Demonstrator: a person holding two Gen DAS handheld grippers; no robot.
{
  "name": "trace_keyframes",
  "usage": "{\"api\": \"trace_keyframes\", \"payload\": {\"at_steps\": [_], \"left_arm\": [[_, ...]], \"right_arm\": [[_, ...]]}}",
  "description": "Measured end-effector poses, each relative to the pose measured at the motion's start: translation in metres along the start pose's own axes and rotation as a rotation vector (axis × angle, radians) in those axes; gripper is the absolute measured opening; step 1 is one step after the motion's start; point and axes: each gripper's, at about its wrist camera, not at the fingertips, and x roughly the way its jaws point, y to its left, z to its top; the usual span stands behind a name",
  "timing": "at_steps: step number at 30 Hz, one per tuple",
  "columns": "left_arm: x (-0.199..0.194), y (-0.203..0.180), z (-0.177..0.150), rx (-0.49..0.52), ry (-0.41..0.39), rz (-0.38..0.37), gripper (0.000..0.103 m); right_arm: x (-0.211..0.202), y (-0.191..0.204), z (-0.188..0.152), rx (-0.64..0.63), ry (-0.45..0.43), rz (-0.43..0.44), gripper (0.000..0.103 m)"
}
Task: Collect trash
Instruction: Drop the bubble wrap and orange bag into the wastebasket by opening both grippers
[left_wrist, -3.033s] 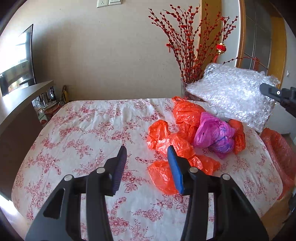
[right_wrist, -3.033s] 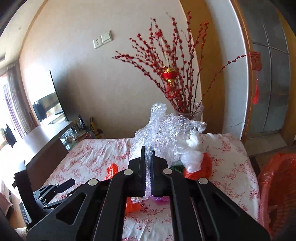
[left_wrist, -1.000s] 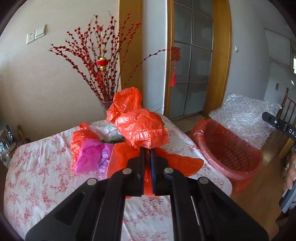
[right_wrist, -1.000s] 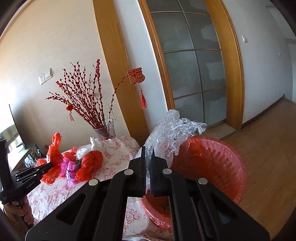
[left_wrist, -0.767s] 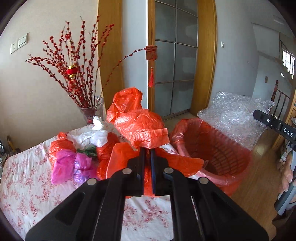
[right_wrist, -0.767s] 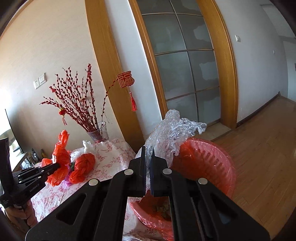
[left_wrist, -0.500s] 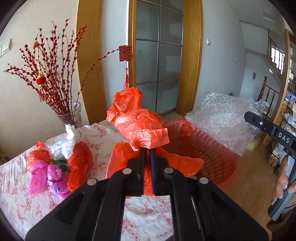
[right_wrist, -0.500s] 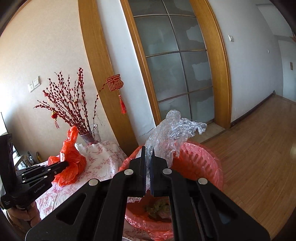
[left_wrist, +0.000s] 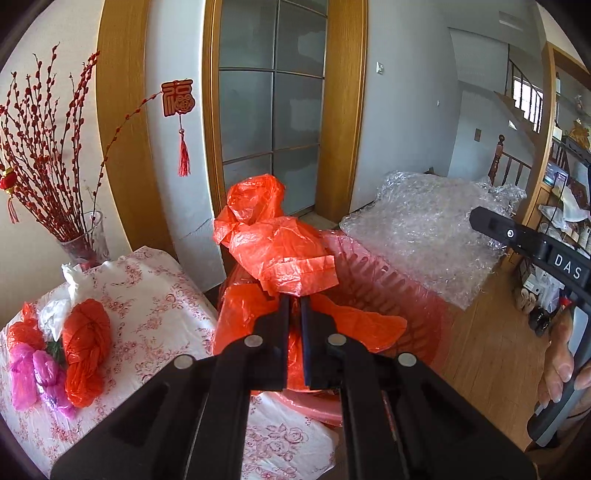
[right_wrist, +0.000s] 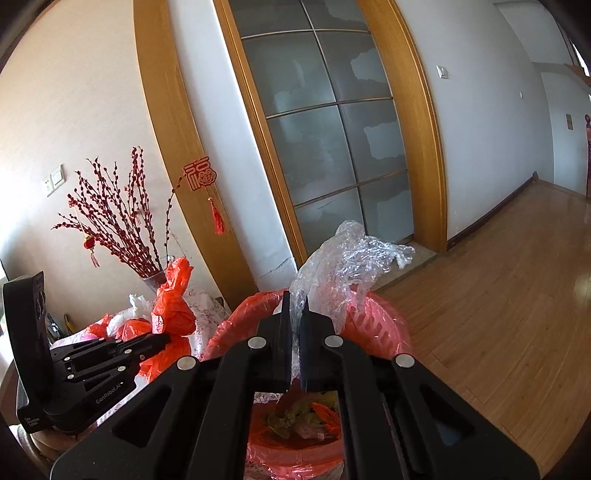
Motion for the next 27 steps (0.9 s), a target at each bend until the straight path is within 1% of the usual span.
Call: {"api": "trace_keyframes", "payload": {"at_steps": [5,6,8,9,11,12,13,16,20,23,25,27], "left_arm": [[0.016,-0.007,0.003,0.007,0.017,-0.015,0.009],[0.020,-0.007,0.003,0.007,0.022,-0.012,0.013],[0.027,-0.006,0.000,0.002,0.032,-0.011,0.013],[0.030,-0.006,-0.001,-0.001,0.040,-0.012,0.014],[0.036,-0.005,-0.003,-0.004,0.053,-0.004,0.017],[0.038,-0.003,-0.005,-0.008,0.059,0.003,0.019],[0.040,0.000,-0.007,-0.013,0.063,0.011,0.021],[0.039,0.010,-0.013,-0.025,0.063,0.043,0.025],[0.027,0.027,-0.019,-0.052,0.047,0.089,0.031],[0.013,0.038,-0.025,-0.056,0.024,0.138,0.034],[0.003,0.046,-0.031,-0.052,0.012,0.184,0.038],[-0.007,0.054,-0.037,-0.053,0.002,0.218,0.041]], "right_arm": [[0.005,-0.006,0.000,0.013,0.002,-0.003,0.003],[0.007,-0.007,0.000,0.014,0.005,-0.003,0.004],[0.009,-0.010,-0.001,0.021,0.008,-0.013,0.005],[0.012,-0.012,-0.001,0.025,0.016,-0.015,0.008],[0.016,-0.014,-0.004,0.034,0.031,-0.020,0.028],[0.017,-0.016,-0.006,0.041,0.034,-0.023,0.045],[0.018,-0.018,-0.008,0.044,0.036,-0.025,0.048],[0.019,-0.020,-0.012,0.038,0.052,-0.035,0.048],[0.018,-0.021,-0.015,0.039,0.060,-0.043,0.048],[0.018,-0.014,-0.015,0.016,0.061,-0.049,0.048],[0.019,-0.006,-0.015,-0.007,0.063,-0.050,0.048],[0.020,0.004,-0.016,-0.031,0.067,-0.044,0.048]]}}
